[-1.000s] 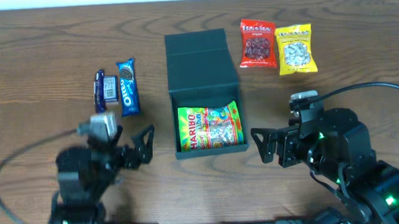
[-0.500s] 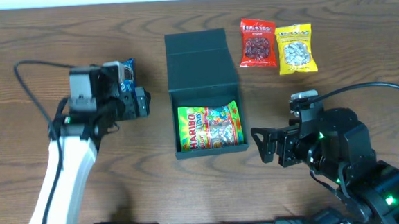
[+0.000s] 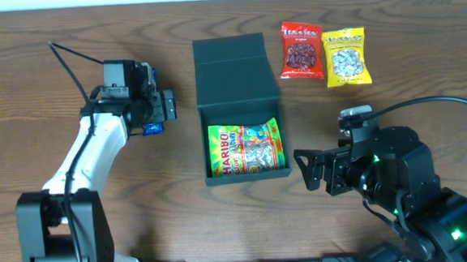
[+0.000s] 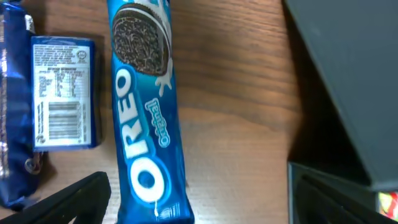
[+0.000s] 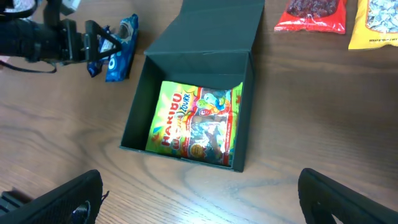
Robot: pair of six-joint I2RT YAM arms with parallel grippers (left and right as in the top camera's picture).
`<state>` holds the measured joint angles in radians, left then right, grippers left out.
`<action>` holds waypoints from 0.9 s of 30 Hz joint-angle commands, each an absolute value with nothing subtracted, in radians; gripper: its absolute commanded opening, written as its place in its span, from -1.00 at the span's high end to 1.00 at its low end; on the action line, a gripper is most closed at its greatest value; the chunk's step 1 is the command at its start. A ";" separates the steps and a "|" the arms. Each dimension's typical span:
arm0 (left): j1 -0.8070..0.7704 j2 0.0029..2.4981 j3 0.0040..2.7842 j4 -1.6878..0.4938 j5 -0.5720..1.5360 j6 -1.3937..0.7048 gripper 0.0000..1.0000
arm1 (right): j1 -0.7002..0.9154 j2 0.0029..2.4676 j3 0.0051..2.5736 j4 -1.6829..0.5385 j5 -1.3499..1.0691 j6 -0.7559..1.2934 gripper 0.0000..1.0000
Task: Pack container
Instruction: 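Reach the left gripper to the blue Oreo pack and grasp it, then lift the Oreo pack and carry it right into the box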
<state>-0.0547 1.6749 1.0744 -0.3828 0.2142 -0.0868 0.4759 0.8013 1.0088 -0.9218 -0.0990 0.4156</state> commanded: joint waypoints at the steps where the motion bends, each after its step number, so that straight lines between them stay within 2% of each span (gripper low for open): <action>1: -0.051 1.707 1.093 -0.366 0.199 -0.074 -0.90 | 0.471 0.799 1.015 -0.921 -0.094 0.403 -0.98; 15: -0.051 1.846 1.093 -0.320 0.149 -0.074 -0.90 | 0.471 0.799 1.015 -0.921 -0.094 0.403 -0.99; 17: -0.051 1.862 1.093 -0.315 0.149 -0.075 -0.99 | 0.471 0.799 1.015 -0.921 -0.094 0.403 -0.99; 18: -0.051 1.868 1.093 -0.313 0.149 -0.075 -0.88 | 0.471 0.799 1.015 -0.921 -0.094 0.403 -0.98; 22: -0.051 1.877 1.093 -0.308 0.148 -0.079 -0.72 | 0.471 0.799 1.015 -0.921 -0.094 0.403 -0.98; 27: -0.051 1.877 1.093 -0.309 0.108 -0.094 -0.26 | 0.471 0.799 1.015 -0.921 -0.094 0.403 -0.99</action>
